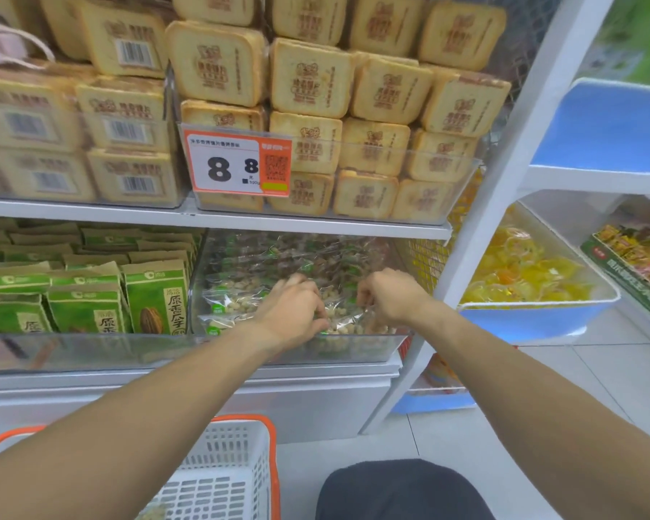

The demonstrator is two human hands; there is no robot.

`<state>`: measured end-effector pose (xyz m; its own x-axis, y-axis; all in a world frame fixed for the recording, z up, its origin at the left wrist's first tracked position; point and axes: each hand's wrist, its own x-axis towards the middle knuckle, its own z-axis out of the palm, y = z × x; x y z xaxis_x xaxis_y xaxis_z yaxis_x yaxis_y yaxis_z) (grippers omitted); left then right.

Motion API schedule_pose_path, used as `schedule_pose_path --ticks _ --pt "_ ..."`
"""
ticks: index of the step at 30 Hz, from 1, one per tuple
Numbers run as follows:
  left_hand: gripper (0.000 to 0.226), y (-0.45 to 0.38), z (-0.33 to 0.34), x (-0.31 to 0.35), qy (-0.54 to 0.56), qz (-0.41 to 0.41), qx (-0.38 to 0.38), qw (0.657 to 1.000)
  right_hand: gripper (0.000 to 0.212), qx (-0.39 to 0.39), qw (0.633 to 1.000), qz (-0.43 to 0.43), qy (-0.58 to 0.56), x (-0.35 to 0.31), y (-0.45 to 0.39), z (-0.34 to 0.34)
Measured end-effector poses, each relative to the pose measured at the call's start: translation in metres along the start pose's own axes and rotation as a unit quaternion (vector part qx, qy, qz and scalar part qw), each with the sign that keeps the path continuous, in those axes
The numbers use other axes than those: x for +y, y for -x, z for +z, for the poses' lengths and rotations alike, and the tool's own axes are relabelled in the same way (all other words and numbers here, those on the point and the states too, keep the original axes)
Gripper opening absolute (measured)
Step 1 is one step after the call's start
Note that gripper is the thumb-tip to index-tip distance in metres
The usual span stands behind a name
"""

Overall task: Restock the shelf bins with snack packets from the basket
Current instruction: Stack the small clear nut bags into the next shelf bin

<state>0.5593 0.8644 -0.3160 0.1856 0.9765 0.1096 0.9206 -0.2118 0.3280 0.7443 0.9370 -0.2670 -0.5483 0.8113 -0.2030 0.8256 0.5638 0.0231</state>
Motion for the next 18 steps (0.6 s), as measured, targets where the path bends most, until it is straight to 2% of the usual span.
schedule_pose_path --ticks 2,3,5,7,8,9,11,14,16,18 --pt "0.024 0.005 -0.003 0.003 0.003 -0.001 -0.005 1.000 0.042 -0.003 1.000 0.011 -0.027 0.003 0.007 0.002" --pt "0.025 0.009 -0.005 0.004 0.005 0.008 0.015 1.000 0.044 0.005 0.999 0.014 -0.038 0.003 0.012 0.001" --pt "0.020 0.025 -0.007 0.006 0.031 0.040 0.132 0.990 0.041 0.079 0.993 0.016 -0.084 -0.004 0.027 0.000" --pt "0.009 0.053 -0.008 0.009 0.084 0.066 0.275 0.956 0.029 0.194 0.966 -0.004 -0.170 -0.025 0.049 0.001" --pt "0.006 0.071 -0.006 0.007 0.112 0.068 0.319 0.939 0.021 0.230 0.949 -0.028 -0.214 -0.043 0.060 0.003" --pt "0.005 0.091 -0.001 0.003 0.138 0.058 0.334 0.931 0.014 0.233 0.937 -0.050 -0.254 -0.061 0.068 0.009" --pt "0.006 0.132 0.020 -0.017 0.183 -0.005 0.304 0.935 0.010 0.165 0.934 -0.081 -0.306 -0.099 0.074 0.028" --pt "0.011 0.204 0.074 -0.063 0.229 -0.165 0.173 0.944 0.021 -0.028 0.958 -0.112 -0.262 -0.150 0.060 0.084" --pt "0.011 0.255 0.110 -0.088 0.235 -0.265 0.087 0.931 0.029 -0.137 0.958 -0.121 -0.222 -0.184 0.050 0.131" --pt "0.012 0.299 0.140 -0.105 0.230 -0.363 0.025 0.903 0.036 -0.220 0.946 -0.114 -0.208 -0.217 0.043 0.178"
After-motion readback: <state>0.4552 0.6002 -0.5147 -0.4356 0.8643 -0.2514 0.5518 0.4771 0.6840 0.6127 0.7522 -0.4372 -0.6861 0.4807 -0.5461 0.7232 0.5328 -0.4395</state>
